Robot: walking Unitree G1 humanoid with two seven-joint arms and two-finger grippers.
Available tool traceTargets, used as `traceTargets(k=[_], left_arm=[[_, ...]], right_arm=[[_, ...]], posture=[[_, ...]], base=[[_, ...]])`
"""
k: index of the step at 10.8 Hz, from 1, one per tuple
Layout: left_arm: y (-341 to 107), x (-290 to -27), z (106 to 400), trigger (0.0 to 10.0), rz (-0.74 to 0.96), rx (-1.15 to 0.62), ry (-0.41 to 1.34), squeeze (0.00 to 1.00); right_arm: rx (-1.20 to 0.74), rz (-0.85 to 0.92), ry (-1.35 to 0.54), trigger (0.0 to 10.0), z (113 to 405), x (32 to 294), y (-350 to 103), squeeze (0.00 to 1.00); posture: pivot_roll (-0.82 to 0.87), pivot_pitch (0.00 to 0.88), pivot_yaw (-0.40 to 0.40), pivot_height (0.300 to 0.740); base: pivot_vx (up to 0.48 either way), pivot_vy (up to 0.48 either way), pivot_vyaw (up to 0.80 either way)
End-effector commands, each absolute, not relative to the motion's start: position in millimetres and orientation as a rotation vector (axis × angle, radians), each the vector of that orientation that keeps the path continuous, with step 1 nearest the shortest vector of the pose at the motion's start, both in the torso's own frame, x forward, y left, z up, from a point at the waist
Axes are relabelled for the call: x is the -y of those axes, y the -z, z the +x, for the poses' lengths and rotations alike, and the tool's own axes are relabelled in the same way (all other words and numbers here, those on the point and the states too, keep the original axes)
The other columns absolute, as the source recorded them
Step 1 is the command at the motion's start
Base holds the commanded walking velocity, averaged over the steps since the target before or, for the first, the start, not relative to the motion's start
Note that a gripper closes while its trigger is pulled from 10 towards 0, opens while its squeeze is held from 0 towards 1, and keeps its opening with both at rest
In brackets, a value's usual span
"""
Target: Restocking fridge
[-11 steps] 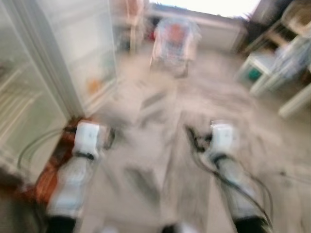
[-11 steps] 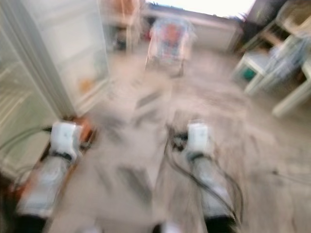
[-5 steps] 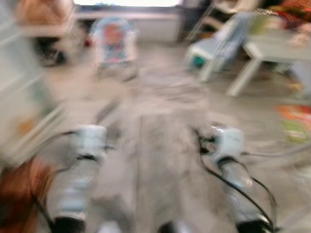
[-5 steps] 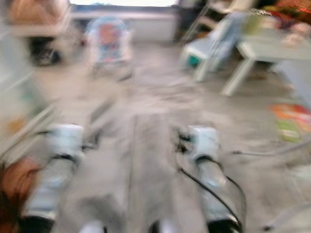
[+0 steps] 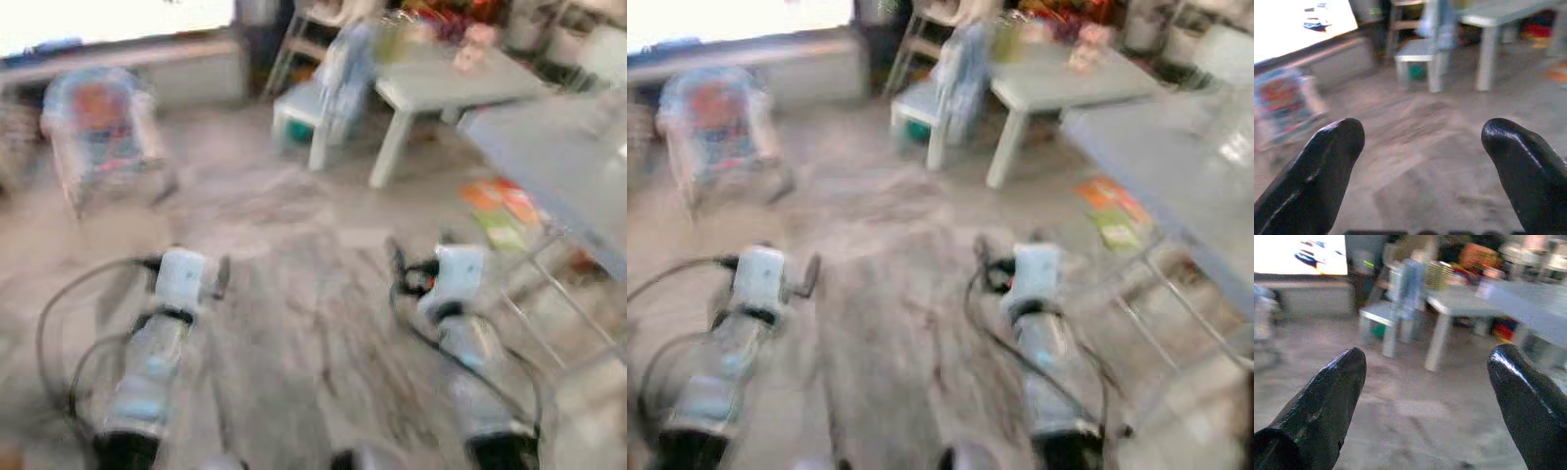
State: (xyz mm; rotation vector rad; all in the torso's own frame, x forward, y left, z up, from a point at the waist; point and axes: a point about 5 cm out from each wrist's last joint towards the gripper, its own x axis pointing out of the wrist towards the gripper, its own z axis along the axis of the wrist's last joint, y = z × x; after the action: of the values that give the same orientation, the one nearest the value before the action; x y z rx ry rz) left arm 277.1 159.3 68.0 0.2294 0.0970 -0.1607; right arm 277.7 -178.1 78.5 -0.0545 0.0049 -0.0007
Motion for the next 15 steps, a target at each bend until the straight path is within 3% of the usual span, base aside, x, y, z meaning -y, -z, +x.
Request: traceTargets(k=[1, 4, 15], left_arm=[[-67.9, -169.9, 277.3, 10.0, 0.261, -0.102, 0.144, 0.0], [-68.2, -165.5, 282.2, 10.0, 0.27, -0.089, 0.162, 0.0], [-92.0, -151.6, 296.7, 10.0, 0.209, 0.001, 0.176, 0.0]], right_arm=[[0.02, -0.049, 0.007, 10.0, 279.7, 174.2, -82.2, 0.0], [0.031, -0.078, -0.02, 10.0, 279.3, 168.2, -81.6, 0.0], [0.053, -0.083, -0.028, 10.0, 289.8, 168.1, -87.9, 0.0]], posture=[[0.09, 0.045, -0.018, 0.74], [0.09, 0.046, -0.03, 0.74], [0.09, 0.051, -0.049, 0.74]], base=[[0.435, 0.0, 0.0], [0.435, 0.0, 0.0], [0.451, 0.0, -0.71]])
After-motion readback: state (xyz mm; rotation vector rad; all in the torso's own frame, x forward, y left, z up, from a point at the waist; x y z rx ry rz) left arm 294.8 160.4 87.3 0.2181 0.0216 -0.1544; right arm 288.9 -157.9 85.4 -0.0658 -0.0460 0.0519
